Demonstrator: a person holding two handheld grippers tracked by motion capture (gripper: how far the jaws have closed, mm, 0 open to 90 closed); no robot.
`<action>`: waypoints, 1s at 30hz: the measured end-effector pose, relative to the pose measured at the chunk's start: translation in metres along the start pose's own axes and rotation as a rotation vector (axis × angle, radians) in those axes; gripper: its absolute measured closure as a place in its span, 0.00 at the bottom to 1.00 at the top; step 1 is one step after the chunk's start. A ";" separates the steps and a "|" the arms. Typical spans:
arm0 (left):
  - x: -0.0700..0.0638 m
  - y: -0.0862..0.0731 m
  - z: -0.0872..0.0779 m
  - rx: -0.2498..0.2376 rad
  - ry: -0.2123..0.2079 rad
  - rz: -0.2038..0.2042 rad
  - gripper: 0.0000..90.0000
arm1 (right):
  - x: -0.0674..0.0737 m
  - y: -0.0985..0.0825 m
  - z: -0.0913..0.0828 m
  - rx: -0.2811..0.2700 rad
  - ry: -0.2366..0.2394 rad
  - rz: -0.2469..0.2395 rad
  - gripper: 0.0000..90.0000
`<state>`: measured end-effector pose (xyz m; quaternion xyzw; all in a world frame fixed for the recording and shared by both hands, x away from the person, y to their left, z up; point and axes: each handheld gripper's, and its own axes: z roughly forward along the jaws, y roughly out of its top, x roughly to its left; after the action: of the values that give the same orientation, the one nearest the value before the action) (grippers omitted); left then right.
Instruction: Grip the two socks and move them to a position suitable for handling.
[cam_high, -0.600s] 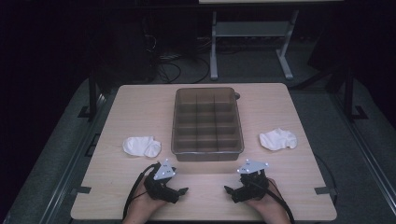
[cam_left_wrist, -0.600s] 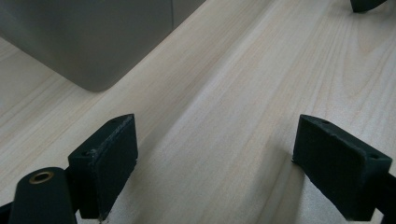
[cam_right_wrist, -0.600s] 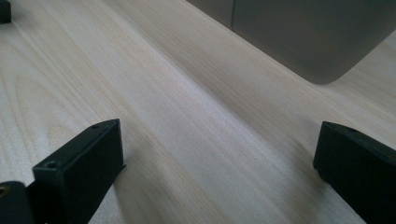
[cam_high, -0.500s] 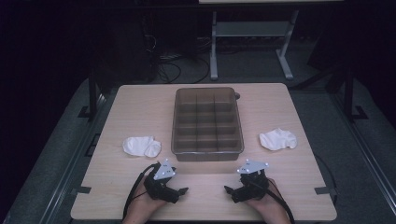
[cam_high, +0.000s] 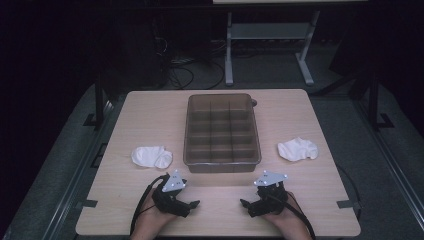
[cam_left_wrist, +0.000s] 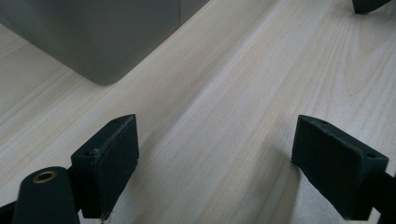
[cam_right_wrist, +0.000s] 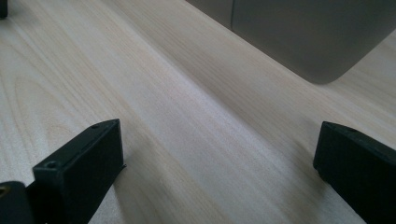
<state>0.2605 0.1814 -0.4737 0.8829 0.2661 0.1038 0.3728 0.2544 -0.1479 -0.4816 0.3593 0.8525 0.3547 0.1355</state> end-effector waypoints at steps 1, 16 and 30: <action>0.000 0.000 0.000 0.000 0.000 0.000 0.16 | 0.000 0.000 0.000 0.000 0.000 0.000 0.01; 0.008 0.004 -0.022 -0.047 0.026 -0.012 0.16 | 0.000 0.000 0.000 0.002 0.000 0.002 0.01; 0.012 -0.001 -0.033 -0.041 0.028 -0.016 0.19 | -0.001 0.001 0.001 0.003 0.006 -0.002 0.01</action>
<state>0.2574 0.2082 -0.4509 0.8714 0.2759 0.1187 0.3879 0.2564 -0.1476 -0.4816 0.3579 0.8536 0.3544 0.1329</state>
